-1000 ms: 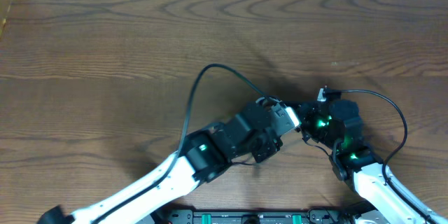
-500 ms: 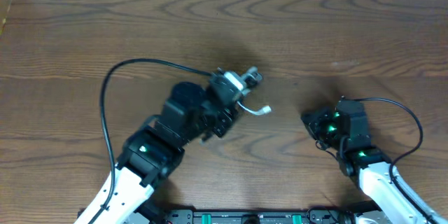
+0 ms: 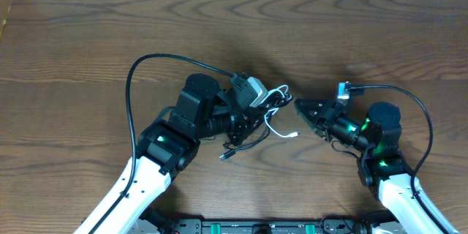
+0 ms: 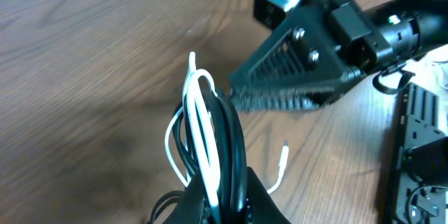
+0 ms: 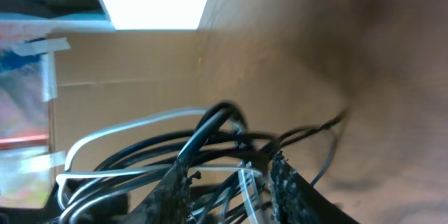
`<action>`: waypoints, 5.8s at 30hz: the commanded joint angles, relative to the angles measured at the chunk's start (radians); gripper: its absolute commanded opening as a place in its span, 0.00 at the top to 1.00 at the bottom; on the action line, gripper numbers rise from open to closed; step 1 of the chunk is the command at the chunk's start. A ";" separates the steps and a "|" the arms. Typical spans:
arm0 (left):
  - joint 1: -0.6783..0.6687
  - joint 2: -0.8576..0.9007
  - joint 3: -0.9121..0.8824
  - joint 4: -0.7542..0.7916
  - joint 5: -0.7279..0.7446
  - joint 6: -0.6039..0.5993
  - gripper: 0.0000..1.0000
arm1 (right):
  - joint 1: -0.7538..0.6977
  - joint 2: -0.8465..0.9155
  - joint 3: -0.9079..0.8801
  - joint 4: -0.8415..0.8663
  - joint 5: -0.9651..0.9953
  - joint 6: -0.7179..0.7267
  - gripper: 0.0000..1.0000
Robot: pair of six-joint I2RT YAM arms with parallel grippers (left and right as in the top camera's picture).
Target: Untangle cables
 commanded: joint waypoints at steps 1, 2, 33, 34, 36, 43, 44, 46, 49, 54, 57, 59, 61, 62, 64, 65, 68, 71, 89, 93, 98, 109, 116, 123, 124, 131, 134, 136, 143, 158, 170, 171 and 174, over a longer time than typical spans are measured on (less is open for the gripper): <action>0.003 -0.001 0.007 0.013 0.035 0.014 0.93 | 0.035 -0.003 0.001 0.003 -0.067 0.128 0.66; 0.003 -0.001 0.007 0.013 0.017 0.013 0.92 | 0.048 -0.004 0.001 0.003 -0.069 0.147 0.66; -0.129 0.025 0.007 -0.029 -0.050 0.002 0.93 | 0.315 -0.001 0.001 0.091 0.454 0.294 0.64; -0.133 0.025 0.007 -0.029 -0.050 0.002 0.93 | 0.315 0.000 0.001 0.090 0.465 0.292 0.67; -0.140 0.025 0.007 -0.029 -0.050 0.002 0.93 | 0.315 0.009 0.001 0.087 0.470 0.292 0.82; -0.139 0.023 0.007 -0.029 -0.011 0.002 0.93 | 0.315 0.044 0.001 0.030 0.433 0.262 0.99; -0.137 0.023 0.007 -0.029 -0.027 0.002 0.93 | 0.315 0.044 0.001 0.030 0.424 0.236 0.99; -0.131 0.023 0.007 -0.029 -0.089 0.001 0.93 | 0.315 0.042 0.001 0.030 0.404 0.190 0.98; -0.119 0.023 0.007 -0.023 -0.224 -0.069 0.93 | 0.314 0.040 0.001 0.001 0.392 0.159 0.99; -0.100 0.023 0.007 -0.022 -0.385 -0.210 0.93 | 0.308 0.021 0.001 -0.134 0.391 0.108 0.99; -0.099 0.023 0.007 -0.018 -0.424 -0.229 0.93 | 0.291 -0.013 0.001 -0.208 0.390 0.065 0.99; -0.099 0.023 0.007 -0.018 -0.478 -0.260 0.93 | 0.270 -0.051 0.001 -0.255 0.383 0.045 0.99; -0.099 0.023 0.007 -0.019 -0.562 -0.290 0.93 | 0.238 -0.101 0.001 -0.297 0.376 0.013 0.99; -0.099 0.024 0.007 -0.019 -0.611 -0.303 0.93 | 0.217 -0.133 0.001 -0.328 0.372 -0.010 0.99; -0.099 0.024 0.007 -0.018 -0.709 -0.328 0.93 | 0.169 -0.203 0.001 -0.417 0.376 -0.057 0.98; -0.098 0.024 0.007 -0.018 -0.743 -0.341 0.93 | 0.153 -0.224 0.001 -0.449 0.381 -0.069 0.99; -0.098 0.024 0.007 -0.019 -0.834 -0.367 0.93 | 0.059 -0.328 0.001 -0.636 0.424 -0.121 0.99; -0.098 0.024 0.007 -0.026 -0.921 -0.387 0.93 | -0.044 -0.419 0.002 -0.774 0.462 -0.172 0.99; -0.001 0.024 0.007 -0.085 -1.044 -0.771 0.93 | -0.336 -0.559 0.003 -0.932 0.399 -0.311 0.99; 0.002 0.025 0.007 -0.002 -0.523 -0.426 0.92 | -0.336 -0.559 0.003 -0.924 0.329 -0.338 0.81; 0.002 0.025 0.007 0.013 0.074 -0.027 0.93 | -0.336 -0.559 0.003 -0.894 0.246 -0.410 0.70; 0.056 0.025 0.007 0.039 0.071 -0.055 0.92 | -0.328 -0.559 0.003 -0.586 -0.222 -0.493 0.55; 0.056 0.025 0.007 0.040 0.072 -0.069 0.93 | -0.256 -0.558 0.003 -0.539 -0.260 -0.448 0.54; 0.057 0.025 0.007 0.042 0.214 -0.078 0.93 | -0.162 -0.557 0.002 -0.540 -0.122 -0.434 0.55; 0.057 0.025 0.007 0.036 0.239 -0.051 0.92 | -0.158 -0.556 0.002 -0.543 -0.091 -0.432 0.56; 0.058 0.025 0.007 -0.038 0.336 0.159 0.93 | -0.159 -0.547 0.002 -0.606 0.118 -0.242 0.61; 0.057 0.026 0.007 -0.060 0.332 0.247 0.93 | -0.158 -0.535 0.002 -0.559 0.077 -0.239 0.62; 0.057 0.026 0.007 -0.063 0.332 0.277 0.93 | -0.158 -0.522 0.002 -0.546 0.041 -0.234 0.63; 0.056 0.026 0.007 -0.080 0.332 0.375 0.93 | -0.156 -0.425 0.002 -0.488 -0.128 -0.193 0.67; -0.020 0.109 0.007 -0.078 0.175 0.494 0.93 | -0.124 -0.259 0.002 -0.392 -0.359 -0.191 0.75; -0.035 0.089 0.007 -0.008 0.262 0.492 0.92 | 0.051 -0.106 0.002 -0.497 -0.125 -0.274 0.78; -0.034 0.087 0.007 -0.019 0.274 0.493 0.93 | 0.050 -0.099 0.002 -0.481 -0.126 -0.272 0.78; -0.034 0.087 0.007 -0.043 0.348 0.492 0.93 | 0.048 -0.087 0.002 -0.418 -0.125 -0.261 0.73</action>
